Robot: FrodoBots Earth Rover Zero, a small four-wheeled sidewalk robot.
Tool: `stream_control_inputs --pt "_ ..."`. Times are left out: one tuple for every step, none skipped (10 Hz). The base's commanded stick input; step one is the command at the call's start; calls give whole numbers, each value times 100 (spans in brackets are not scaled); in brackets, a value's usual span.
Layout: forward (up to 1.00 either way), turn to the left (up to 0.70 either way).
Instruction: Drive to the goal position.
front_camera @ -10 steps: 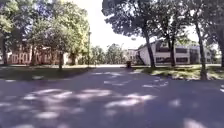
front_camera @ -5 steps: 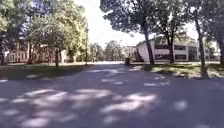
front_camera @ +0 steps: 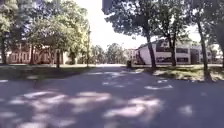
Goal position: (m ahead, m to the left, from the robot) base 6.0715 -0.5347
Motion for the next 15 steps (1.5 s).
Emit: stream_control_inputs --pt "45 0" --pt "45 0" --pt "45 0" --pt "45 0" --pt "45 0" --pt "45 0" --pt "45 0" --pt "45 0" --pt "45 0" --pt "45 0" --pt "45 0" --pt "45 0" --pt "45 0" --pt "45 0" --pt "45 0"
